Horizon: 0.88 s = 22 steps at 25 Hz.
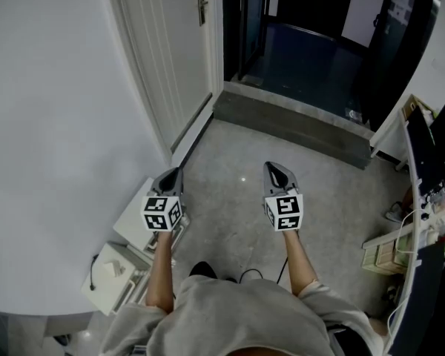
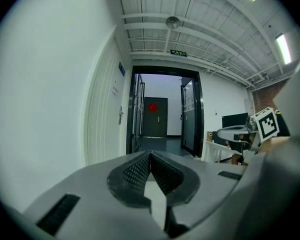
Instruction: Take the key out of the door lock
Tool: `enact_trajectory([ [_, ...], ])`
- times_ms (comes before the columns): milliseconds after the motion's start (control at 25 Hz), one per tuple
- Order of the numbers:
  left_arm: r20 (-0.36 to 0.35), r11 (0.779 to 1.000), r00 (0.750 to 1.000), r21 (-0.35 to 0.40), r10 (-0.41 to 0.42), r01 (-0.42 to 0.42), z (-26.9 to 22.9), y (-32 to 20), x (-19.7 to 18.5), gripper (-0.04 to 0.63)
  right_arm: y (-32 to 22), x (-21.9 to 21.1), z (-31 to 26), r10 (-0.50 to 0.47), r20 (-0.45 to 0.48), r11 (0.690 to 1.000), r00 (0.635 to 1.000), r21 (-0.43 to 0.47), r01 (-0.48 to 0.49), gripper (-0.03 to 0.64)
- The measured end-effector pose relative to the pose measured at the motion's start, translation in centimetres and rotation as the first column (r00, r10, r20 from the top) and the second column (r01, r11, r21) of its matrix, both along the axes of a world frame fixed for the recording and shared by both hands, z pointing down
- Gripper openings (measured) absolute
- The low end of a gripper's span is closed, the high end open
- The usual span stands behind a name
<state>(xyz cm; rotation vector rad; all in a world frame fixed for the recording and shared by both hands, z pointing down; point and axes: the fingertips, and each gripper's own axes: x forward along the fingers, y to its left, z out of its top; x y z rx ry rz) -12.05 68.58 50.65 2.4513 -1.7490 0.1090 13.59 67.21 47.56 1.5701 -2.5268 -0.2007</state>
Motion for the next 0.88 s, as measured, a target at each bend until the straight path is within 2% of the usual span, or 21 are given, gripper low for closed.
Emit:
enact_trajectory([
  [480,0.005,1.0,1.0,-0.018,0.008,-0.008,1.3,-6.9,0.3,0.018,-6.6,-0.5,1.5,-0.022,-0.007,1.0,1.0,-0.02,0.022,0.023],
  [640,-0.002,1.0,1.0,-0.018,0.02,-0.02,1.7,-12.2,0.0,0.018,-11.5,-1.1,2.0,-0.019,-0.017,1.0,1.0,-0.023,0.019,0.023],
  [880,-0.012,0.998,0.998,0.001,0.058,-0.058,0.7,-23.5,-1.1,0.018,-21.9,-3.1,0.6,-0.006,-0.028,1.0,1.0,0.002,0.006,0.023],
])
